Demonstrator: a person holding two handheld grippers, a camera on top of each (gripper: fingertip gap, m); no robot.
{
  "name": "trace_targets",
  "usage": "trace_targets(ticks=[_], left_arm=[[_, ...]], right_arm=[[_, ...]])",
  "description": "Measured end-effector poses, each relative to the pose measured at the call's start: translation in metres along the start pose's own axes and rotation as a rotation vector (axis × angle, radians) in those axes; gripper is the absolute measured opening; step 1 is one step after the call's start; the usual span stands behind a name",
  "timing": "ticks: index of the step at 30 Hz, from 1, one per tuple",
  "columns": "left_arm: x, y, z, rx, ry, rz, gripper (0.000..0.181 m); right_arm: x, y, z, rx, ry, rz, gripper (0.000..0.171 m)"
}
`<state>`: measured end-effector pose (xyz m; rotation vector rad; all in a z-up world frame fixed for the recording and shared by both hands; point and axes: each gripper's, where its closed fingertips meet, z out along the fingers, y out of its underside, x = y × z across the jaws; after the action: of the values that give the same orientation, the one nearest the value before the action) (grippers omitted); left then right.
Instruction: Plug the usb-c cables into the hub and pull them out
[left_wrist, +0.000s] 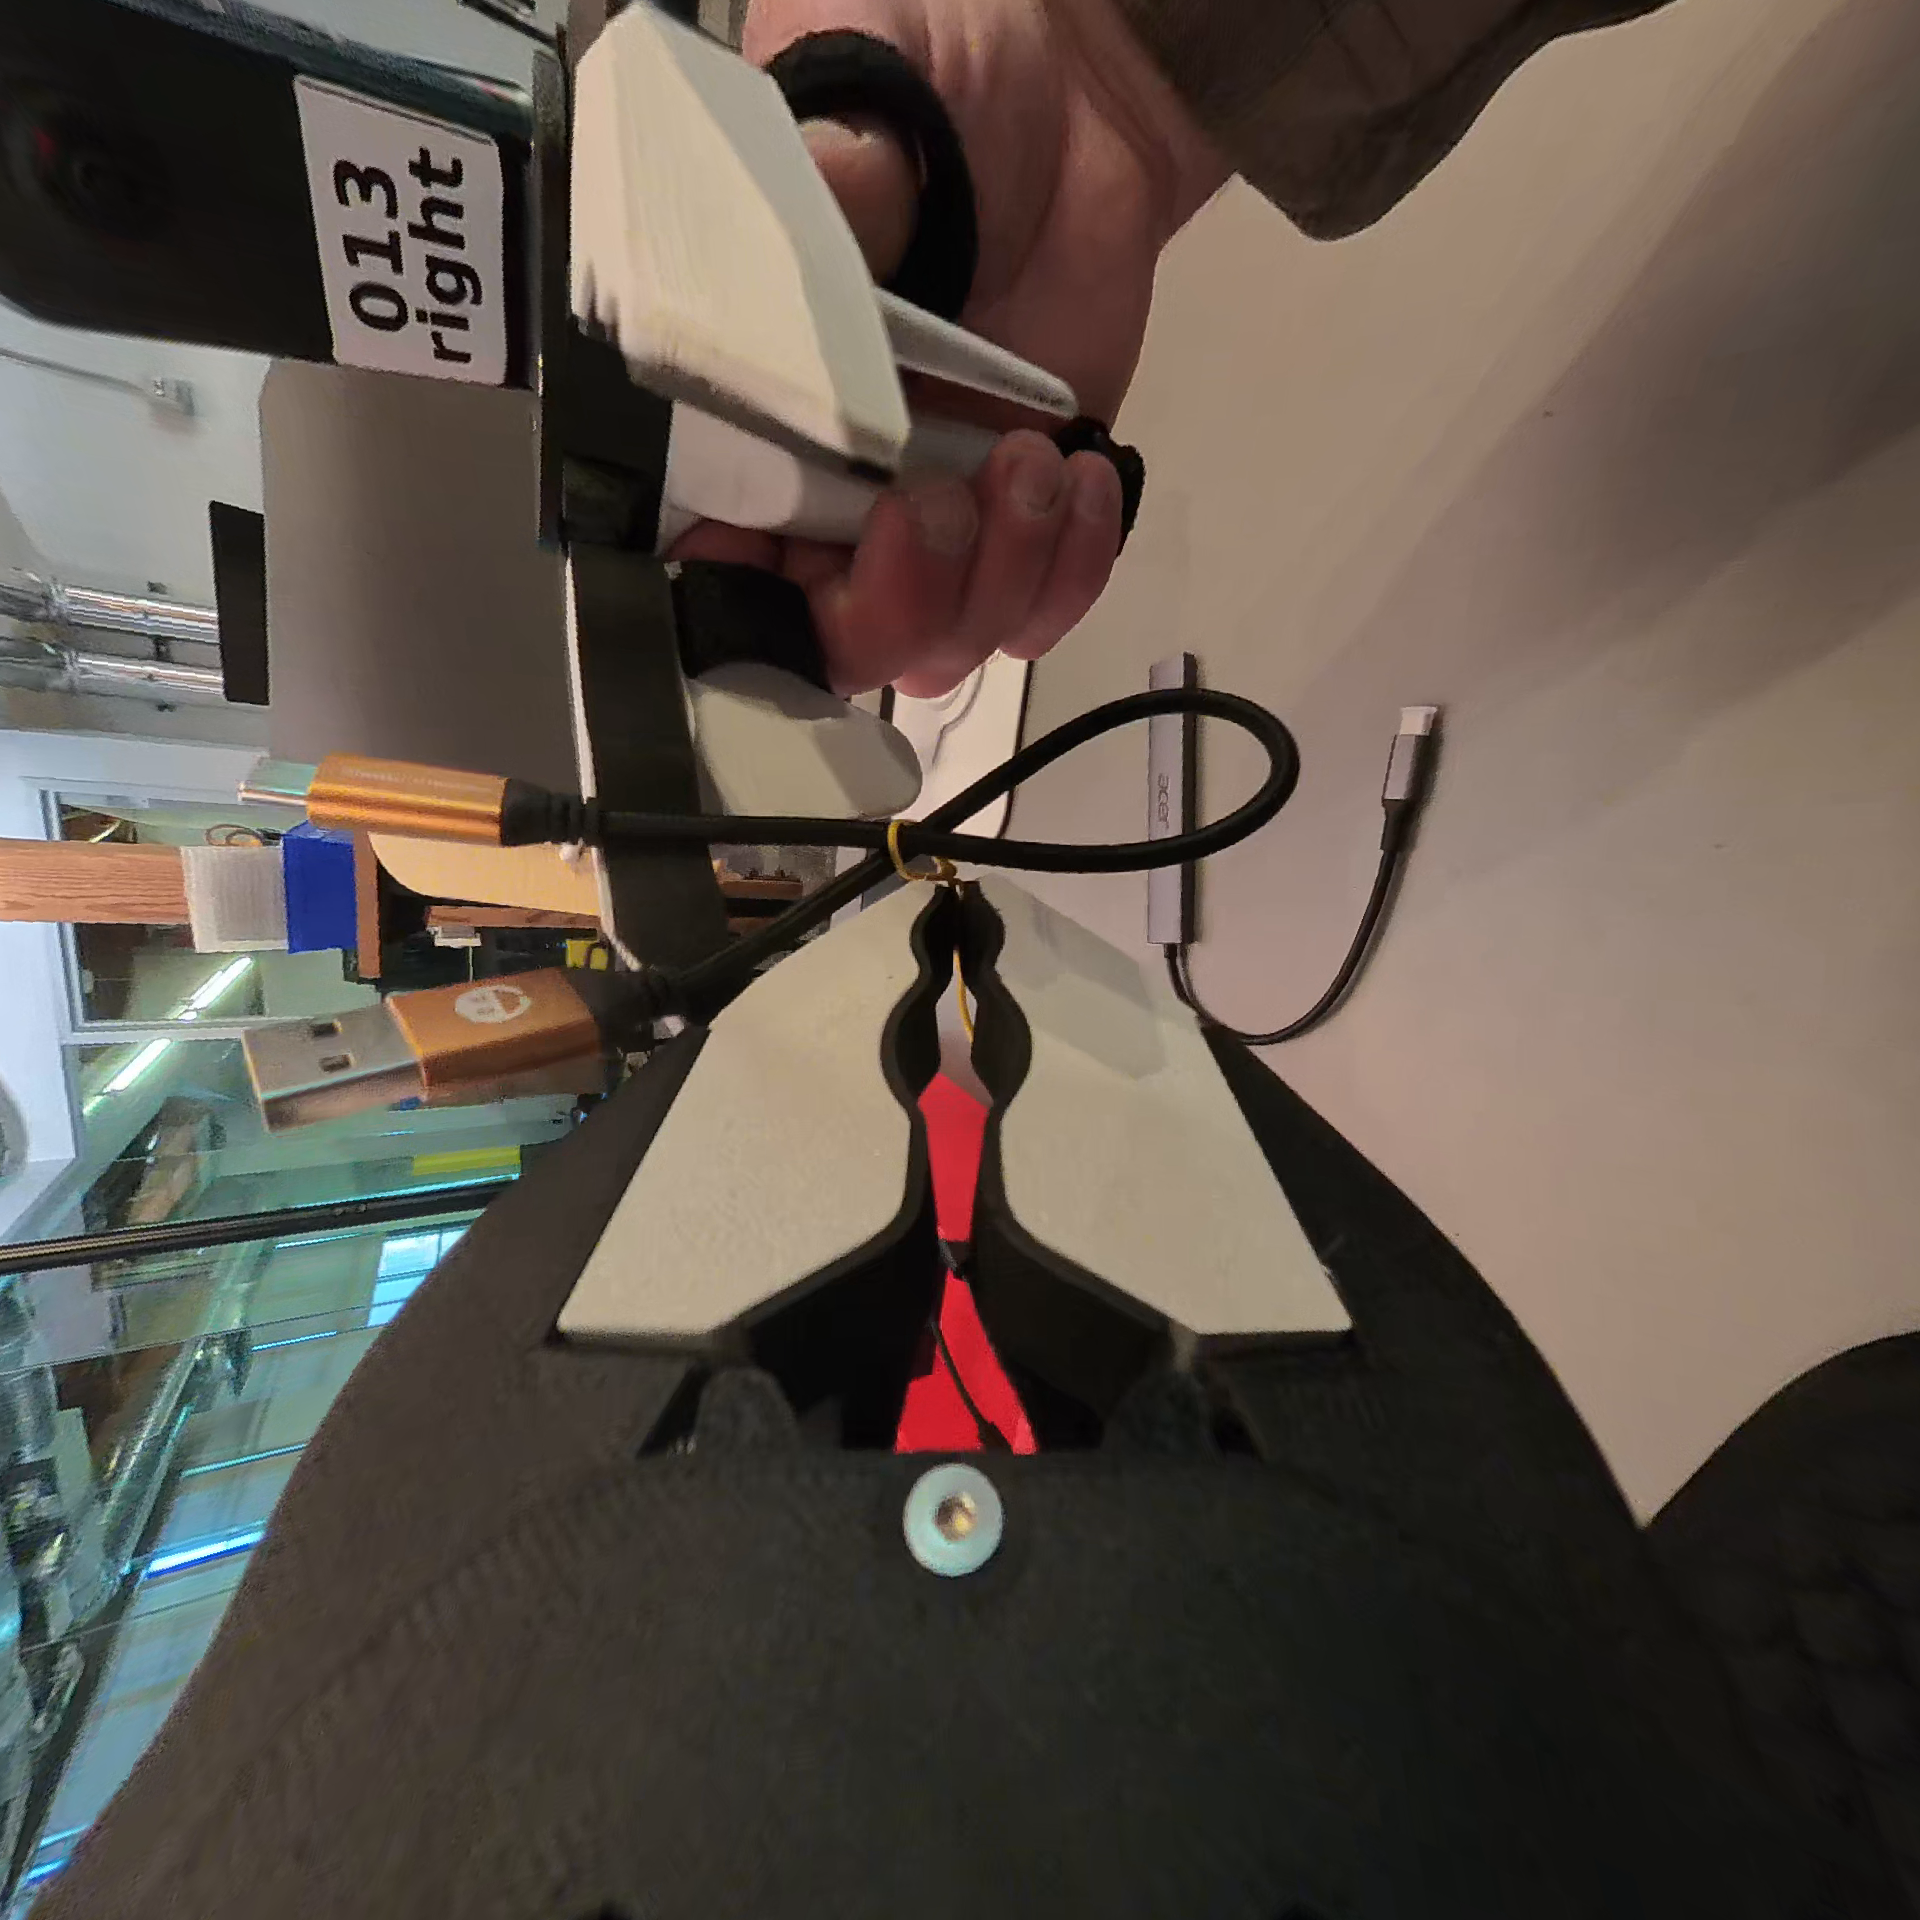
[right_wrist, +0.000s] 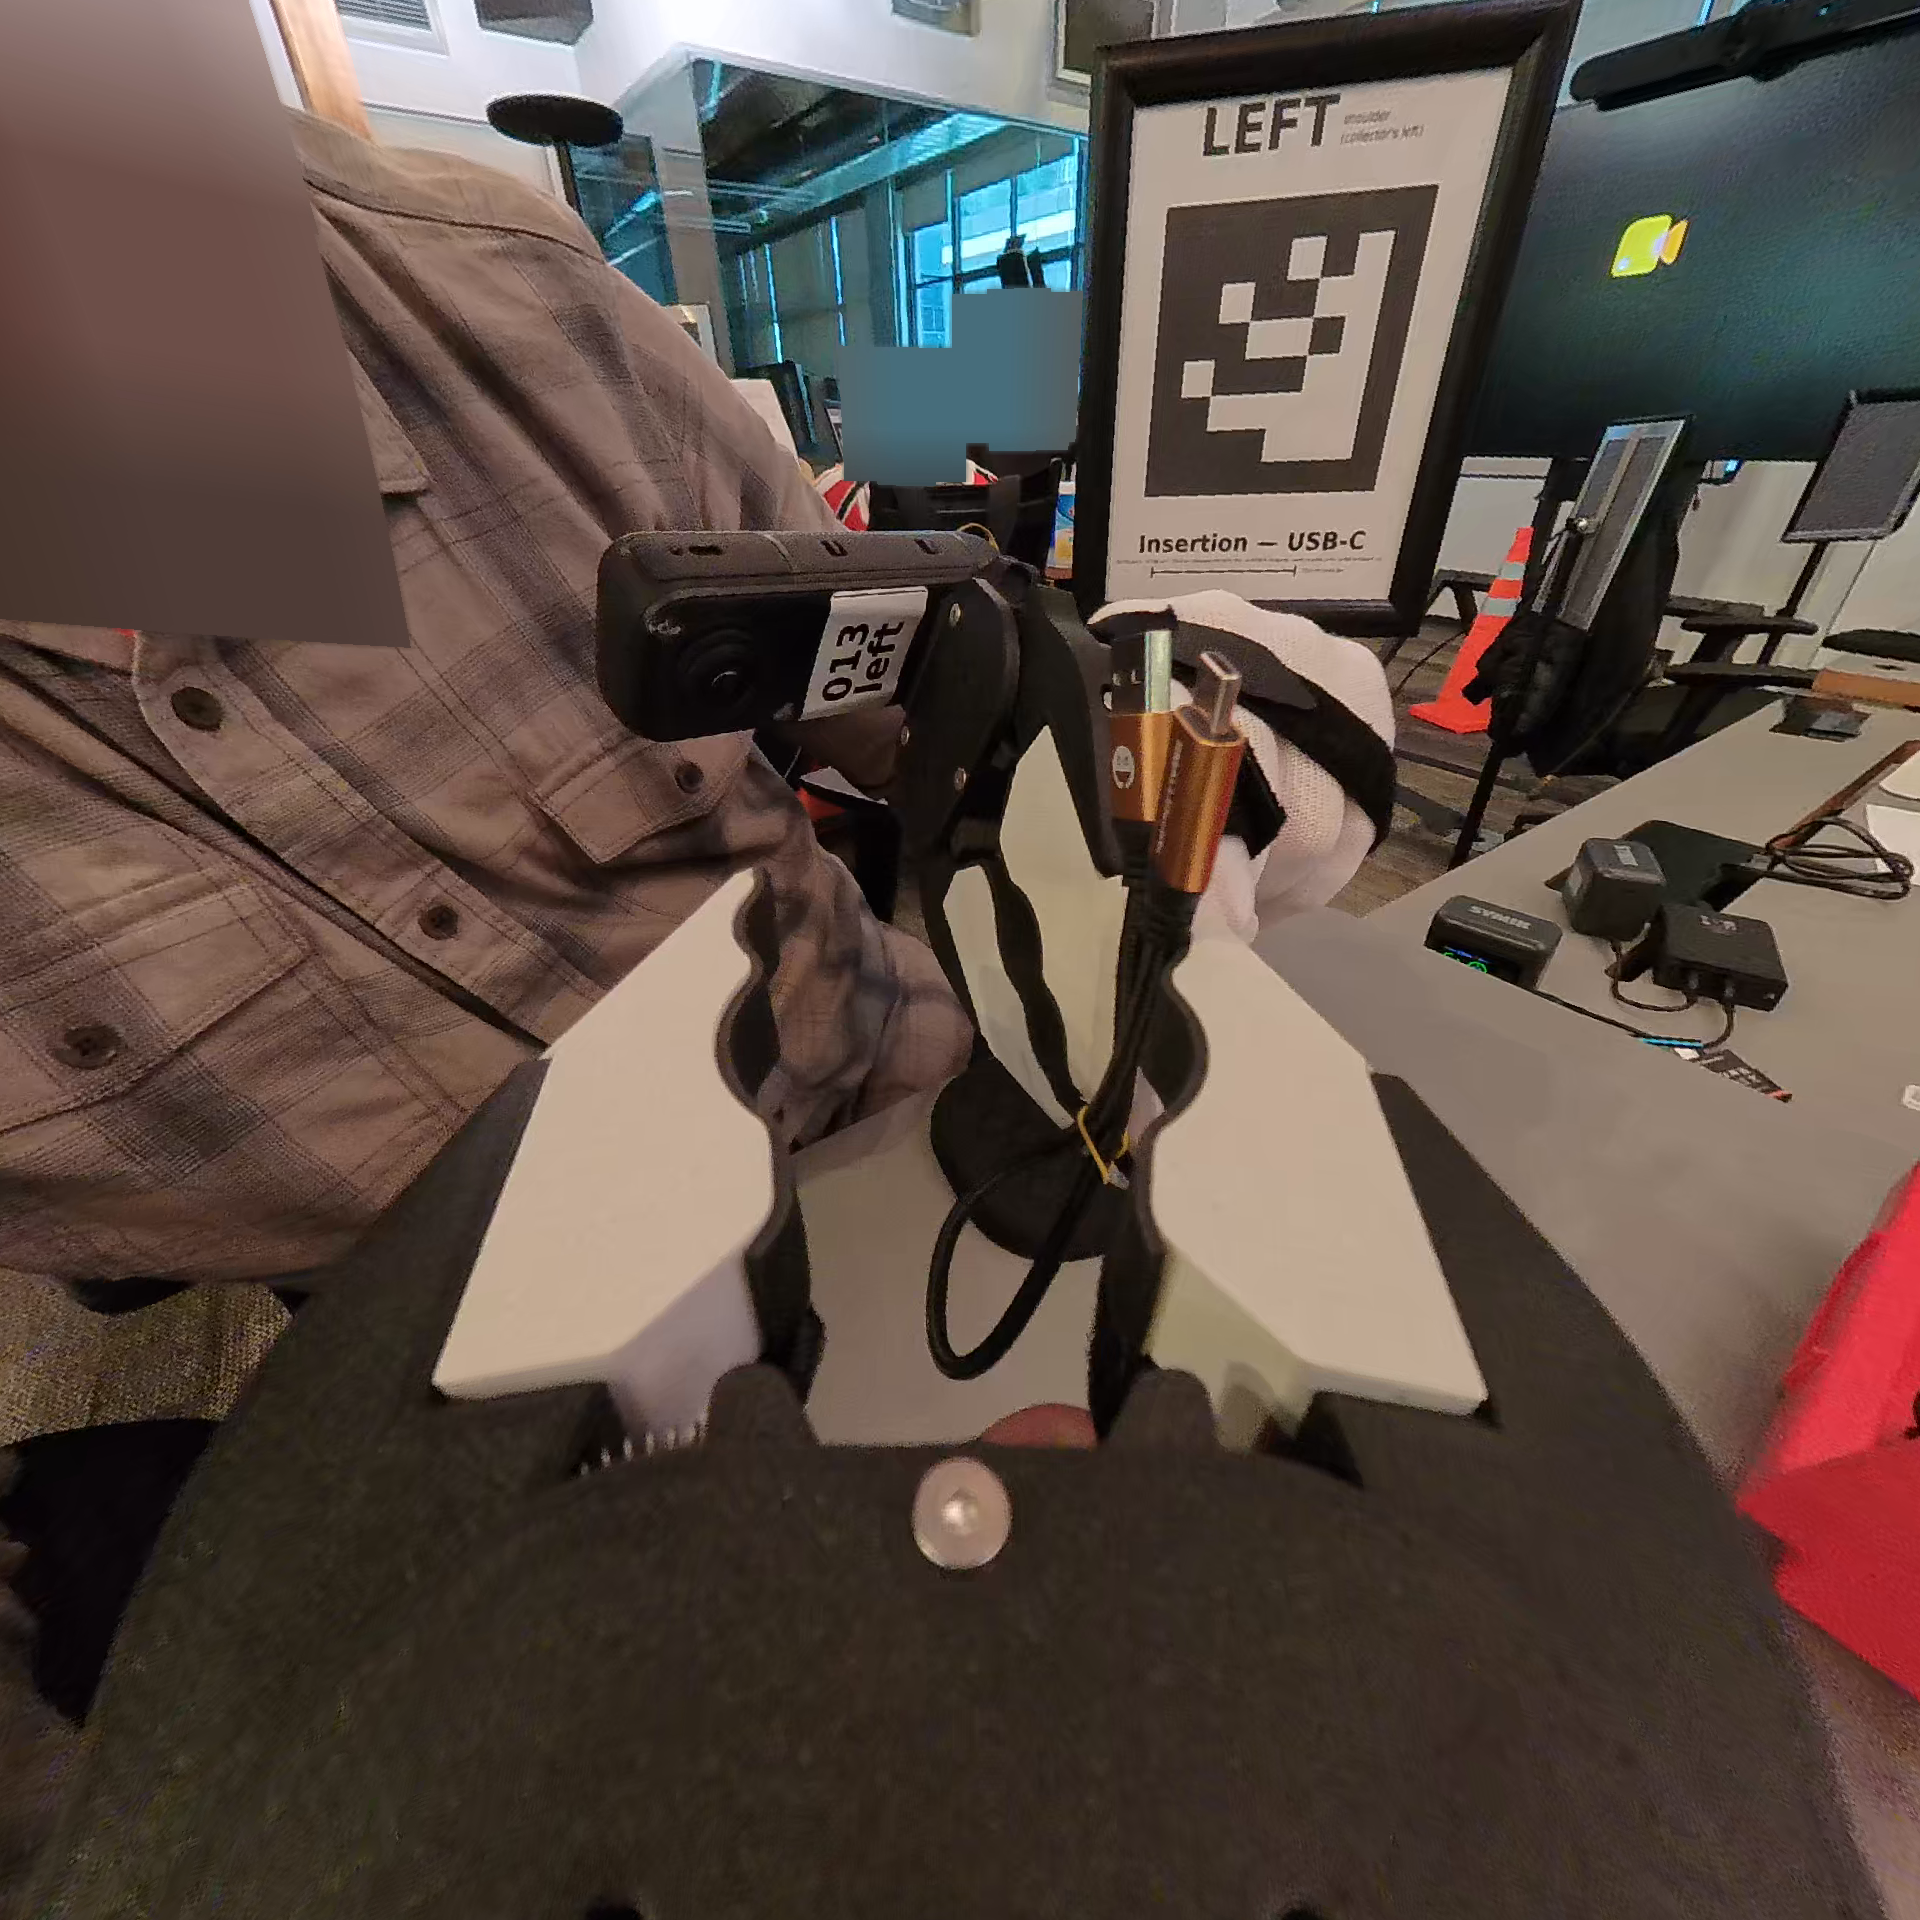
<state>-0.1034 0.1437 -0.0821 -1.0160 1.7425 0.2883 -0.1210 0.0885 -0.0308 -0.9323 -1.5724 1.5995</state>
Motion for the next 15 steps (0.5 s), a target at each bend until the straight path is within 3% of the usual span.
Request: trace_targets(ticks=[2, 6, 12, 15], left_arm=[[-0.002, -0.003, -0.002, 0.016, -0.003, -0.012, 0.001], [-0.006, -0.009, -0.006, 0.063, 0.012, -0.064, 0.001], [0.0, -0.017, -0.011, 0.156, 0.105, -0.23, 0.002], [-0.005, -0.013, -0.012, 0.169, 0.113, -0.273, 0.002]], right_arm=[[-0.001, -0.005, -0.002, 0.036, -0.018, 0.003, 0.064], [-0.008, -0.014, -0.003, 0.102, -0.064, 0.004, 0.072], [-0.013, -0.011, 0.001, 0.054, -0.047, -0.049, 0.076], [-0.019, -0.016, 0.002, 0.076, -0.078, -0.076, 0.063]])
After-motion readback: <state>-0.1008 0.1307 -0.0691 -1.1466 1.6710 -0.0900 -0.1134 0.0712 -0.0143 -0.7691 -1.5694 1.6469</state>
